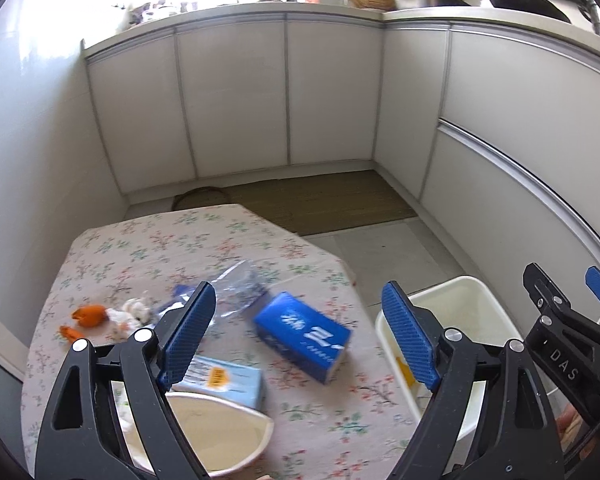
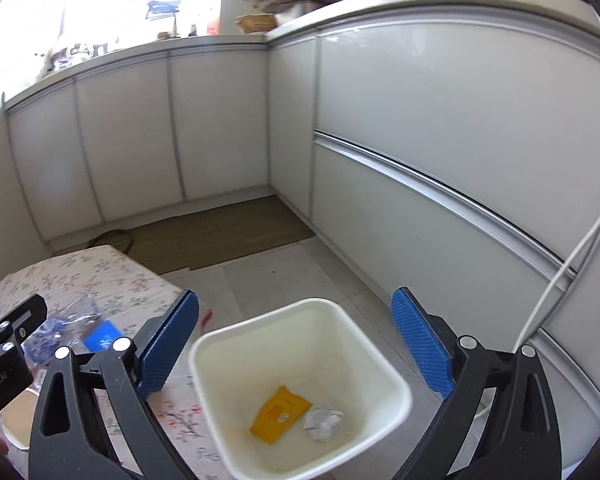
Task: Collect trash
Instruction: 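Move both open grippers back over the table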
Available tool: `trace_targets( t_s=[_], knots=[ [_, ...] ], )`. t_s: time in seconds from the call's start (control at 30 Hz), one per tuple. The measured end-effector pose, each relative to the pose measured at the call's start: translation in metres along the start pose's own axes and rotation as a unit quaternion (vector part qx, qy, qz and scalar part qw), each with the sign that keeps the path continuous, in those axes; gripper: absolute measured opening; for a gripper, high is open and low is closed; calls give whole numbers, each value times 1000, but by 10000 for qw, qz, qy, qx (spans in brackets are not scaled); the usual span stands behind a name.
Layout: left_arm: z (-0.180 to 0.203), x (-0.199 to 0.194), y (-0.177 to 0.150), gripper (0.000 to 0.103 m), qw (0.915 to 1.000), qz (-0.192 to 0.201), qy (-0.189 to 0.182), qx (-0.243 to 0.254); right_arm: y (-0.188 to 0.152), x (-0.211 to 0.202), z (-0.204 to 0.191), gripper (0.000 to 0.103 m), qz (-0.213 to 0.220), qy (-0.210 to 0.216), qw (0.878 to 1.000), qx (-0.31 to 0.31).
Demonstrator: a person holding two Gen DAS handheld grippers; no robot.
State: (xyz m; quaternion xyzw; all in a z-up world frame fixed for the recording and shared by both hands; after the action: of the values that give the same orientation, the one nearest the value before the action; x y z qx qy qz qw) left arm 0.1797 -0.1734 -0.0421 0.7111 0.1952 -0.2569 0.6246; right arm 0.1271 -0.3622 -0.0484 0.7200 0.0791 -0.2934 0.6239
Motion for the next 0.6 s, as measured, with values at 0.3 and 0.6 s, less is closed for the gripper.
trace_targets(
  t_s=[0.3,0.6],
  knots=[
    [-61,10,-7,85,9991,-103,300,-268,-2,3,-60,94,-25,336,9987,-370],
    [-115,24,-18,85,9963,-295,543,-604,-8,9,-121,94,-60,644,9951,-750]
  ],
)
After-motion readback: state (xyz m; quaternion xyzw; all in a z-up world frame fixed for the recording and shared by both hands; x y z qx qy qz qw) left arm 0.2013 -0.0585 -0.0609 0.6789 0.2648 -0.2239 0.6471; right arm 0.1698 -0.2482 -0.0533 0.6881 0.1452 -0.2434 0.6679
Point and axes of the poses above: each gripper's, at about its wrist camera, not at the fingertips, and x roughly the way its jaws point, z to its right, y to its top, the point moved 8 cm from there along x, roughly the way its jaws point, and after that the axes turned 6 degrees about y, right-handed, at the moved point
